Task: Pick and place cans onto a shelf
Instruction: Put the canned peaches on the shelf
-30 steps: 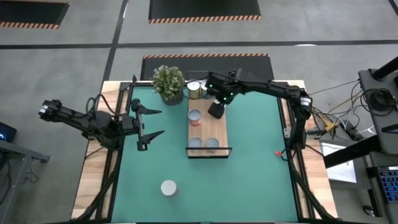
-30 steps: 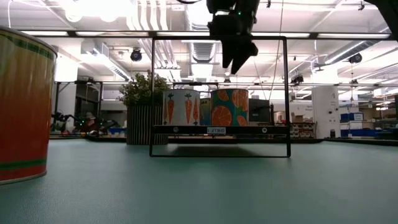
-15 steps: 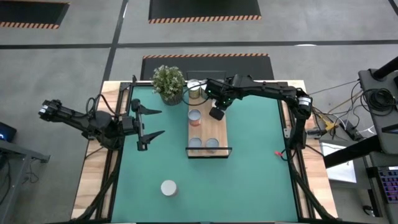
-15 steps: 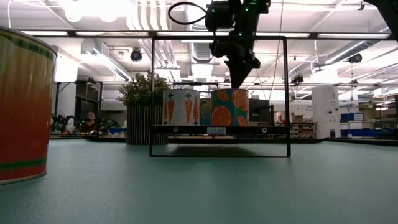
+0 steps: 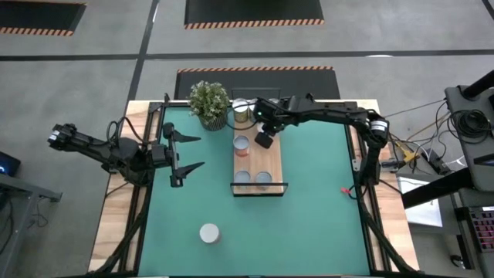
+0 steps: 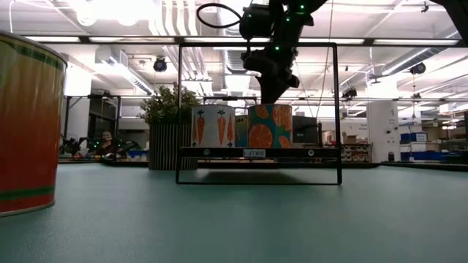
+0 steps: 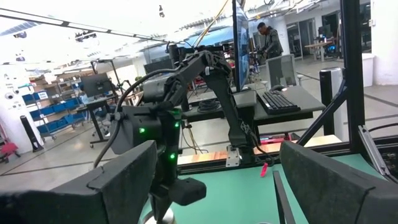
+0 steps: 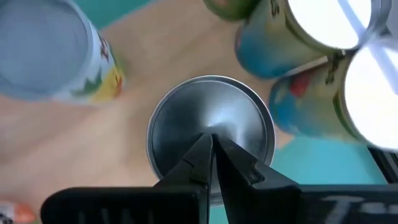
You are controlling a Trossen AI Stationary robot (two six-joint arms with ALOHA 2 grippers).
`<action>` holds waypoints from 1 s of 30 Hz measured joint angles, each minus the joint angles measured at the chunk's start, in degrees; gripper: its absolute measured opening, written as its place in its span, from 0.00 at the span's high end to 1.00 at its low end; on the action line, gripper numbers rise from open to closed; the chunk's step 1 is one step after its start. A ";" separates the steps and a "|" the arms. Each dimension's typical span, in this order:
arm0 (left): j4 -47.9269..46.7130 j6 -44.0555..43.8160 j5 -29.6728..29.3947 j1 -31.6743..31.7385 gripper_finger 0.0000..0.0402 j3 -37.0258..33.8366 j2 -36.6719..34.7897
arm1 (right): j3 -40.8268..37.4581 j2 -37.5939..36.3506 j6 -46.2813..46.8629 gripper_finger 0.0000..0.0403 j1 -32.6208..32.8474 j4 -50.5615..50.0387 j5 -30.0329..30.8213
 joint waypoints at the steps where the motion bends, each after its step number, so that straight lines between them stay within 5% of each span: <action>1: 0.00 0.00 0.00 0.00 0.20 0.00 0.00 | -0.21 0.02 -0.01 0.97 -0.01 1.10 -0.05; 30: 0.34 0.00 0.02 0.00 0.20 0.00 0.00 | -3.57 1.89 -1.67 0.97 0.15 19.52 -1.04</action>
